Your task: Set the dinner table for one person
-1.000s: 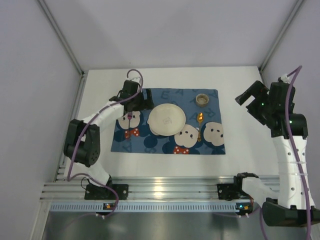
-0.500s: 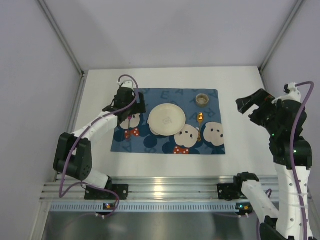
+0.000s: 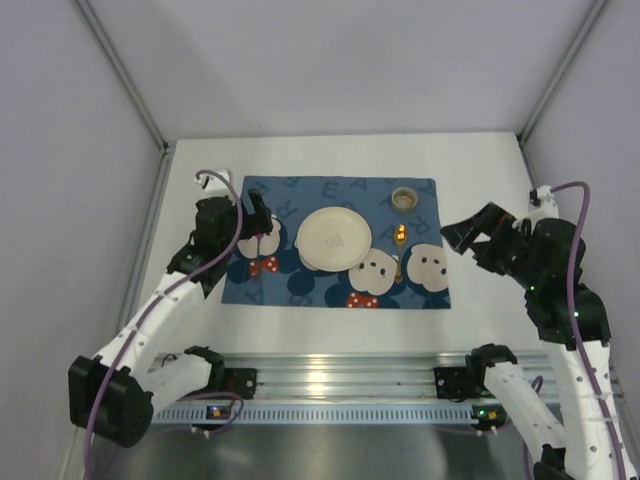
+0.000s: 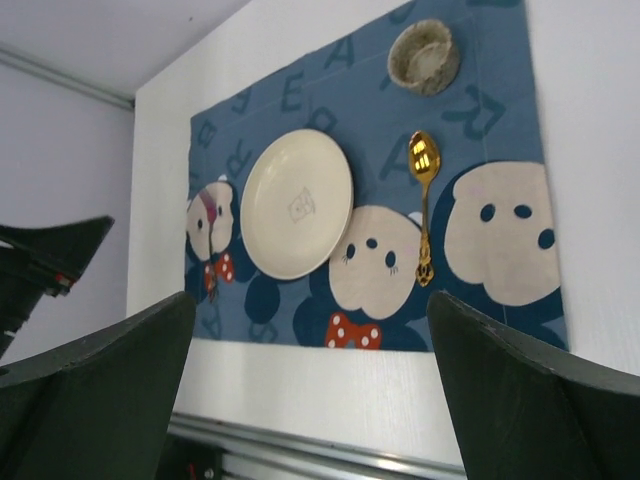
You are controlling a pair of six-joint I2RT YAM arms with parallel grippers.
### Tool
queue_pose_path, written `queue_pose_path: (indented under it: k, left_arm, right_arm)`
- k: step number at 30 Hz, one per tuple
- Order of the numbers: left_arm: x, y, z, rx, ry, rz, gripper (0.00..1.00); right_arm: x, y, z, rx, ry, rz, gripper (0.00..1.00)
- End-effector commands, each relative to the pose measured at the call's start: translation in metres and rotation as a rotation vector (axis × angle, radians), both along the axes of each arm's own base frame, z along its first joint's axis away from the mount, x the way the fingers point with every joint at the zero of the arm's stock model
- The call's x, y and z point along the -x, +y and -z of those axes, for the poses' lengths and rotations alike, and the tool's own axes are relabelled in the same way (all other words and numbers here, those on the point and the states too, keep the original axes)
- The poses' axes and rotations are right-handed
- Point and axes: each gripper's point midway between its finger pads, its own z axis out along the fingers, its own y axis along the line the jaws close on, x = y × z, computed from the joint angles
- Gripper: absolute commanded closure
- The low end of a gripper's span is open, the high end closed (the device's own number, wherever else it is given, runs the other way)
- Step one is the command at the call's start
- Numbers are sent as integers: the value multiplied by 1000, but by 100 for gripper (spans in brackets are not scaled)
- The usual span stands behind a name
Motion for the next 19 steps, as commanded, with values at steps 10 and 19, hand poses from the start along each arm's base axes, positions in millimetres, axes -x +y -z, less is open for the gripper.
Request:
queue_pose_path:
  k: [10,19]
  left_arm:
    - [39,21,-38,107,-49,-102,2]
    - [63,39,-42,85,-73,-143,1]
  right_arm:
    - [80,17,-17,32,-175,-183,0]
    - [124,-7,-12,107,-210,-148,0]
